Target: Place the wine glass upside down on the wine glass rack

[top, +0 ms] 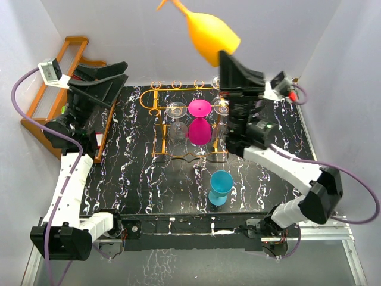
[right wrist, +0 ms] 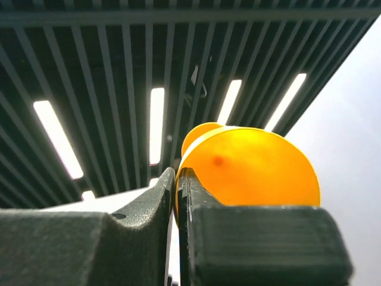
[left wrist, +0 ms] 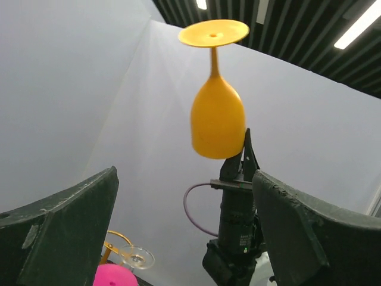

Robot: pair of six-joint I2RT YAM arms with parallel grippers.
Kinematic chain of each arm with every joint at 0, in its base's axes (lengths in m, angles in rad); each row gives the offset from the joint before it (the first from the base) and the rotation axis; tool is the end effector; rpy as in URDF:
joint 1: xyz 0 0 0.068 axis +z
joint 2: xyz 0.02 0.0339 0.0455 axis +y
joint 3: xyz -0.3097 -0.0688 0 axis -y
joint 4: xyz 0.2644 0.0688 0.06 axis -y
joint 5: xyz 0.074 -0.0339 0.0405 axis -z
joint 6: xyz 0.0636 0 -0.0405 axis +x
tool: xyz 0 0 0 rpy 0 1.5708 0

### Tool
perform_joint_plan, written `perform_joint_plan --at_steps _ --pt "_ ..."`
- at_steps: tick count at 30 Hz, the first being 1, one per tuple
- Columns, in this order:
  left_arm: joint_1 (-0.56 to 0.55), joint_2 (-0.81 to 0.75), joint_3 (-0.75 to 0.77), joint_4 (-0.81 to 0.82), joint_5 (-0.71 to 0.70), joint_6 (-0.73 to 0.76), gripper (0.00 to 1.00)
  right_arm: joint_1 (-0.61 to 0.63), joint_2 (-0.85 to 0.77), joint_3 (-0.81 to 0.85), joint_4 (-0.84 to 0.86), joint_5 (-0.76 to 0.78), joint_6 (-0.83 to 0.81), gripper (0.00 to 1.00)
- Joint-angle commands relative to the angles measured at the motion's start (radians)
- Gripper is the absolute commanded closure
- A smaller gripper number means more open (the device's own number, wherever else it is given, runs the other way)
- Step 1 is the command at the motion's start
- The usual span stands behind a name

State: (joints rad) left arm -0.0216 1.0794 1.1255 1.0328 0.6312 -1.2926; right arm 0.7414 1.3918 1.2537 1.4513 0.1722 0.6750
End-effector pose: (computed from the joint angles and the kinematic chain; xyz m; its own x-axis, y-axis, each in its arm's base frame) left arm 0.1936 -0.0417 0.5692 -0.0427 -0.7755 -0.6299 0.9287 0.2017 -0.3113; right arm 0.2064 0.1742 0.5734 0.1611 0.9823 -0.0954 -0.9400 0.1822 0.2886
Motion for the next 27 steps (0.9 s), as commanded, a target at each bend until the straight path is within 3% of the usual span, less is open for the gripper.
perform_joint_plan --at_steps 1,12,20,24,27 --pt "0.006 -0.049 -0.013 0.213 -0.019 0.047 0.08 0.159 0.077 0.084 0.369 -0.007 -0.162 0.92" --pt "0.029 -0.096 -0.036 0.287 -0.052 -0.025 0.10 0.464 0.119 0.073 0.372 0.051 -0.355 0.92" --pt "0.029 -0.109 -0.029 0.279 -0.074 -0.061 0.11 0.507 0.203 0.159 0.372 0.013 -0.344 0.92" --pt "0.030 -0.097 -0.005 0.233 -0.108 -0.106 0.17 0.513 0.224 0.152 0.372 0.018 -0.319 0.92" --pt "0.030 -0.087 0.014 0.230 -0.119 -0.113 0.28 0.515 0.234 0.159 0.372 0.011 -0.304 0.92"
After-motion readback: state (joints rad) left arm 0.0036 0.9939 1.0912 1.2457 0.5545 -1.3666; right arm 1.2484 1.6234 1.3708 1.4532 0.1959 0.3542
